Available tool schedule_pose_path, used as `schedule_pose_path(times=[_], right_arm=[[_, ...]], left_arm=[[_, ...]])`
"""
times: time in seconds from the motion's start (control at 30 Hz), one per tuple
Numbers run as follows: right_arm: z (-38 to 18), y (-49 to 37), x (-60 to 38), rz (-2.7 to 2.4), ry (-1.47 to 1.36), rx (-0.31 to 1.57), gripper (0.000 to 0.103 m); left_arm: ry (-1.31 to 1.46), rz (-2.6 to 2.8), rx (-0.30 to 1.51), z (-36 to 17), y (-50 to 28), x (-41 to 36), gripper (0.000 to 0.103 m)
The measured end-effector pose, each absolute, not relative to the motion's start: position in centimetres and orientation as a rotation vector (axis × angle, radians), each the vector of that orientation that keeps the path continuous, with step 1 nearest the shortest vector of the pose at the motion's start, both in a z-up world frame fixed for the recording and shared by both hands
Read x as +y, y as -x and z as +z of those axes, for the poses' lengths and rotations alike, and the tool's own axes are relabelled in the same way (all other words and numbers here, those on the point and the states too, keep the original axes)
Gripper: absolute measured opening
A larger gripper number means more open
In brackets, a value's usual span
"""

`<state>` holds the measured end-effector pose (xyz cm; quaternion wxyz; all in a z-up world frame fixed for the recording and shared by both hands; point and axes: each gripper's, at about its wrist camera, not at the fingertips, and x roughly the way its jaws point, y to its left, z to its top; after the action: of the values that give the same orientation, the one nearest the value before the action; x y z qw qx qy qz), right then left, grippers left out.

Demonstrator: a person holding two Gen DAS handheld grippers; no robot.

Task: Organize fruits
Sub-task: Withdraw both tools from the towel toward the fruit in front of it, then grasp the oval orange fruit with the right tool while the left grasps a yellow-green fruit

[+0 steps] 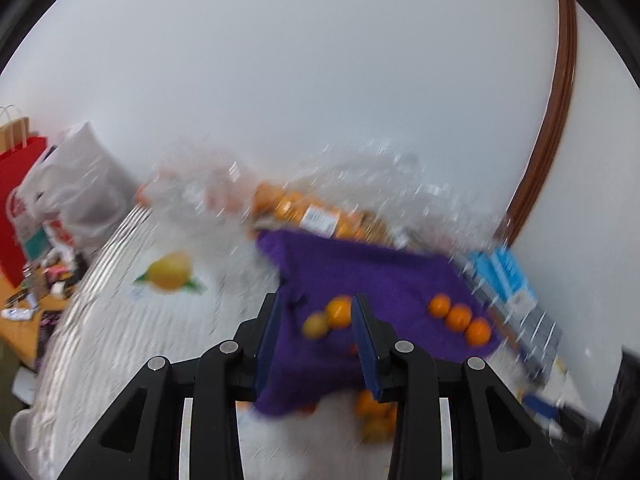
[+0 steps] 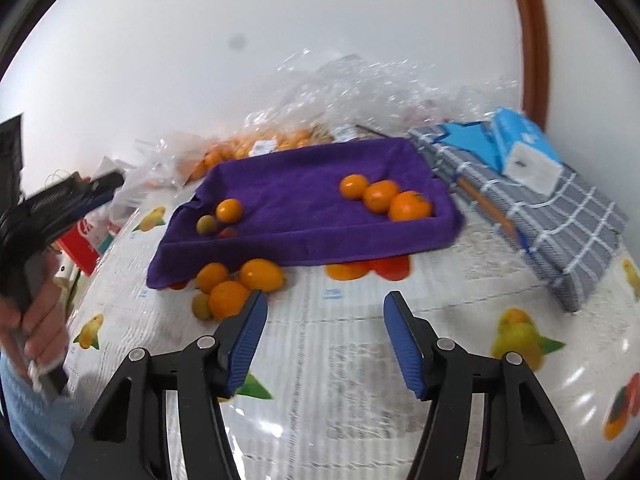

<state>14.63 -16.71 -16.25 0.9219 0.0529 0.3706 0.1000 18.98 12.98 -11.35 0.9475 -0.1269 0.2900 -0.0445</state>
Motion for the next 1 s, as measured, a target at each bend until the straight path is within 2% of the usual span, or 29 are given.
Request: schedule_pose_path(times=[0.3,0.5,1.0], right_arm=[[-19.2,-16.3,-12.1,0.235,-0.034,0.811,0.043],[-18.3,-18.5,-11.3,0.242,-0.039,0.802,0.043],[-19.4,-23.6,-9.0,0.293,-0.090,0.965,0.043]], left_arm=[[0.260,-0.072,0.767,-17.8,-16.6,15.3,0.034],[0.242,0.012,0.777,-19.5,-16.9,16.3,0.035],[0.238,0.005,0.735,-19.3,-16.3,16.1,0.037]])
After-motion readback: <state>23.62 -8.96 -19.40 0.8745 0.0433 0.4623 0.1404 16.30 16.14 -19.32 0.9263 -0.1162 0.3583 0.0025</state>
